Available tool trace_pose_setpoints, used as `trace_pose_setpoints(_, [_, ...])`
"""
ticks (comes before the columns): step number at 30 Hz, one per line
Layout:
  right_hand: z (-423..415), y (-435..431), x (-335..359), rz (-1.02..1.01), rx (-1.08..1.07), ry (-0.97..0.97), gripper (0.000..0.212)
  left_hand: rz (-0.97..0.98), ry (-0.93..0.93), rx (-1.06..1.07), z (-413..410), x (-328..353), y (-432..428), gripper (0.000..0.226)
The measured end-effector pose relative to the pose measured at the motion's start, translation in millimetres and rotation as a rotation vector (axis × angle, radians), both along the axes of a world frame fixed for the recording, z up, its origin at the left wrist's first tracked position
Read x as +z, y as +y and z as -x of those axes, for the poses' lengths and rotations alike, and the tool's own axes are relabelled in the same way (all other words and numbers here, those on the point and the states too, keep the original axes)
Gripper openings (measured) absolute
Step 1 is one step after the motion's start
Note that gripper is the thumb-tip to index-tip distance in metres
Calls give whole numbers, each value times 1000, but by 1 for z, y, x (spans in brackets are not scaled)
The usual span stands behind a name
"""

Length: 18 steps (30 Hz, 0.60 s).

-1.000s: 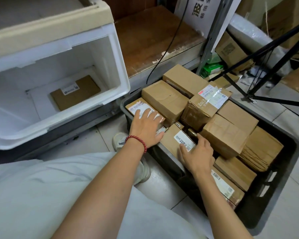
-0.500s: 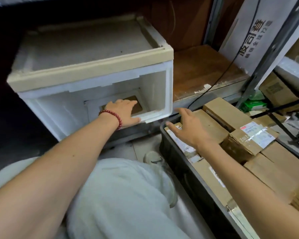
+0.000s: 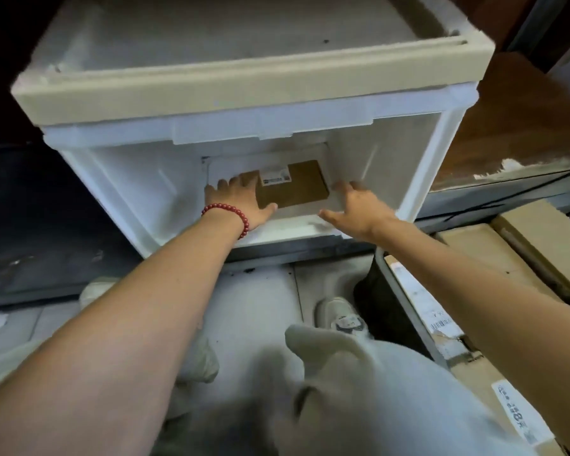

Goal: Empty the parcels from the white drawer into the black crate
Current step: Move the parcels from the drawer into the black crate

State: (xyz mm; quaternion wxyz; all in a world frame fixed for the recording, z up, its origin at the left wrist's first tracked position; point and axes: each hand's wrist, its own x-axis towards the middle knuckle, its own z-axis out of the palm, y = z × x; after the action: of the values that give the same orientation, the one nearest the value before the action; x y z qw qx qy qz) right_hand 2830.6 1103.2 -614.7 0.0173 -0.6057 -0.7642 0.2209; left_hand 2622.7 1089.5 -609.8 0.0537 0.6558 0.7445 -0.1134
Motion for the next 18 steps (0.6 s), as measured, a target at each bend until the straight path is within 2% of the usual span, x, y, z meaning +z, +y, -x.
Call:
trace_pose_setpoints(4, [19, 54, -37, 145, -46, 46, 65, 42, -36, 63, 16, -39, 37, 85])
trace_pose_setpoints(6, [25, 78, -53, 134, -87, 86, 58, 43, -51, 69, 21, -56, 54, 87])
trace_pose_setpoints(9, [30, 103, -69, 152, -131, 49, 58, 57, -139, 71, 28, -78, 75, 93])
trace_pose_setpoints(12, [37, 120, -83, 247, -193, 91, 63, 69, -370, 154, 32, -101, 93, 102])
trace_pose_setpoints(15, [44, 128, -91, 351, -370, 327, 71, 33, -713, 329, 32, -112, 103, 104])
trace_pose_setpoints(18, [44, 129, -91, 445, -534, 480, 61, -74, -811, 442, 28, -102, 107, 110])
